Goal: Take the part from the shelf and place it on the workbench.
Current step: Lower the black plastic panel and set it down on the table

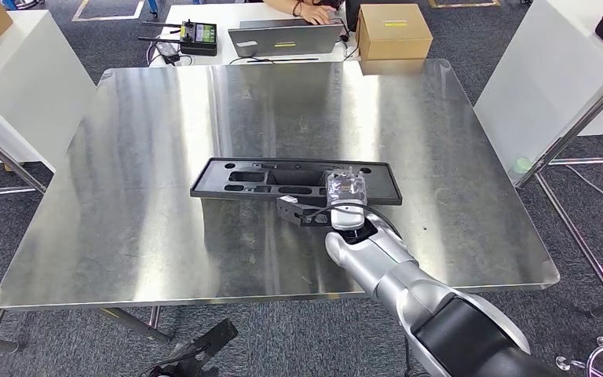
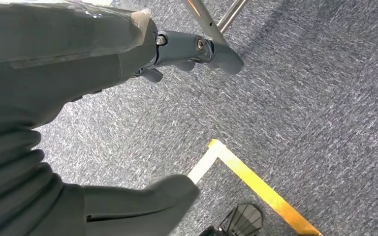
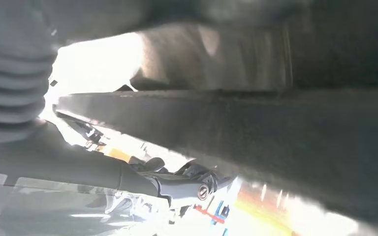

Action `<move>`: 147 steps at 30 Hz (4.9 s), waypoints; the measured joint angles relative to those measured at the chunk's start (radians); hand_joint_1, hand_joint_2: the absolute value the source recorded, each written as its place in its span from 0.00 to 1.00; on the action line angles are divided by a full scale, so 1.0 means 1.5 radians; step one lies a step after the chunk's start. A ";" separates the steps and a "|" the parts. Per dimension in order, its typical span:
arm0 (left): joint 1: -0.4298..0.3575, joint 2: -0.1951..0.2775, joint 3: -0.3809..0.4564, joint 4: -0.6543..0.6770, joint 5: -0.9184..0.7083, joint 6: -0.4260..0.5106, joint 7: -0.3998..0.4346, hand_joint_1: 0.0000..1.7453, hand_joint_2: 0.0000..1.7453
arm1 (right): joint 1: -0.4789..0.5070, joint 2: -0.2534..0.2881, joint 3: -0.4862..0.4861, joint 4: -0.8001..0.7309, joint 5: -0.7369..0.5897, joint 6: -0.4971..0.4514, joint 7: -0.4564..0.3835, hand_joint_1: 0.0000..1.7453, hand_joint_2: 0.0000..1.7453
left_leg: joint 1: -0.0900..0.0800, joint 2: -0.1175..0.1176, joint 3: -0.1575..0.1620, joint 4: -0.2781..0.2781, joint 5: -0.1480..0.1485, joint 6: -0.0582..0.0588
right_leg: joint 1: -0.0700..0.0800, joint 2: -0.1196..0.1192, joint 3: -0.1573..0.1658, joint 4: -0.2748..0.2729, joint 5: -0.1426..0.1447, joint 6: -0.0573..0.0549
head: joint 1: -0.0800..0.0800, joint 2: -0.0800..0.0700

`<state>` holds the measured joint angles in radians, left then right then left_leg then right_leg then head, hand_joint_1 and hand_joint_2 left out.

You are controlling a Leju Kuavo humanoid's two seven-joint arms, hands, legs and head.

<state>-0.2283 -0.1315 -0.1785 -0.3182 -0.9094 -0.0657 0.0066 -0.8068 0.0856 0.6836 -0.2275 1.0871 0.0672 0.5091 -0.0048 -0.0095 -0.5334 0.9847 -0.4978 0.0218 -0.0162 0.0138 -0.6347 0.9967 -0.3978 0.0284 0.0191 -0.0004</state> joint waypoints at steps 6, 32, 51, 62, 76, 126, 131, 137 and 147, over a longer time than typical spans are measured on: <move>0.001 0.000 0.000 -0.001 -0.003 -0.001 0.006 0.00 0.00 | -0.004 0.010 -0.008 -0.003 0.005 -0.032 -0.014 0.00 0.00 | 0.000 0.000 0.000 0.000 0.000 0.000 | 0.000 0.000 0.000 0.000 0.000 0.000 | 0.000 0.000; -0.009 -0.002 0.005 -0.002 -0.027 -0.016 0.014 0.00 0.00 | -0.049 0.063 -0.032 -0.068 0.097 -0.106 -0.087 0.00 0.00 | 0.000 0.000 0.002 0.000 0.000 0.000 | 0.000 0.000 0.002 0.000 0.000 0.000 | 0.000 0.000; -0.009 -0.001 0.046 -0.002 -0.042 -0.009 0.004 0.00 0.00 | 0.053 0.118 -0.220 -0.410 -0.286 -0.150 -0.500 0.00 0.00 | 0.000 0.000 0.003 0.000 0.000 0.000 | 0.000 0.000 0.003 0.000 0.000 0.000 | 0.000 0.000; -0.009 -0.001 0.049 -0.002 -0.042 -0.009 0.004 0.00 0.00 | 0.072 0.118 -0.237 -0.466 -0.287 -0.148 -0.501 0.00 0.00 | 0.000 0.000 0.004 0.000 0.000 0.000 | 0.000 0.000 0.003 0.000 0.000 0.000 | 0.000 0.000; -0.009 0.000 0.055 -0.002 -0.062 -0.008 -0.016 0.00 0.00 | 0.150 0.123 -0.240 -0.643 -0.643 0.086 -0.685 0.00 0.00 | 0.000 -0.001 0.003 0.000 0.000 0.000 | 0.000 0.000 0.003 0.000 0.000 0.000 | 0.000 0.000; 0.019 0.015 0.127 -0.002 -0.056 0.010 -0.086 0.00 0.00 | 0.523 0.014 -0.242 -1.031 -0.856 0.316 -0.796 0.00 0.00 | 0.009 0.003 -0.036 0.051 -0.015 -0.006 | -0.011 -0.003 0.038 0.012 -0.038 0.006 | 0.001 0.000; 0.020 0.015 0.127 -0.002 -0.058 0.009 -0.086 0.00 0.00 | 0.524 0.014 -0.245 -1.029 -0.846 0.308 -0.797 0.00 0.00 | 0.011 0.004 -0.082 0.197 -0.090 -0.010 | -0.003 -0.006 0.013 0.013 -0.019 -0.013 | 0.000 0.000; 0.015 0.017 0.127 -0.002 -0.058 0.009 -0.086 0.00 0.00 | 0.523 0.014 -0.248 -1.027 -0.844 0.303 -0.798 0.00 0.00 | 0.000 0.003 0.037 0.010 -0.028 0.009 | 0.002 -0.008 -0.001 0.011 0.006 0.002 | 0.001 0.000; 0.015 0.017 0.127 -0.002 -0.060 0.008 -0.090 0.00 0.00 | 0.530 0.007 -0.257 -1.025 -0.820 0.283 -0.805 0.00 0.00 | 0.000 0.012 -0.039 -0.005 0.052 0.027 | 0.000 -0.009 -0.035 0.190 -0.101 0.019 | 0.003 0.000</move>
<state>-0.2062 -0.1066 0.0118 -0.3207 -0.9998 -0.0541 -0.1285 -0.0124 0.0963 0.2986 -1.7647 -0.1434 0.4914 -0.6981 -0.0050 0.0081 -0.5912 0.9776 -0.4201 0.0629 -0.0160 0.0007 -0.6867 1.2817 -0.5486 0.0569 0.0239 -0.0004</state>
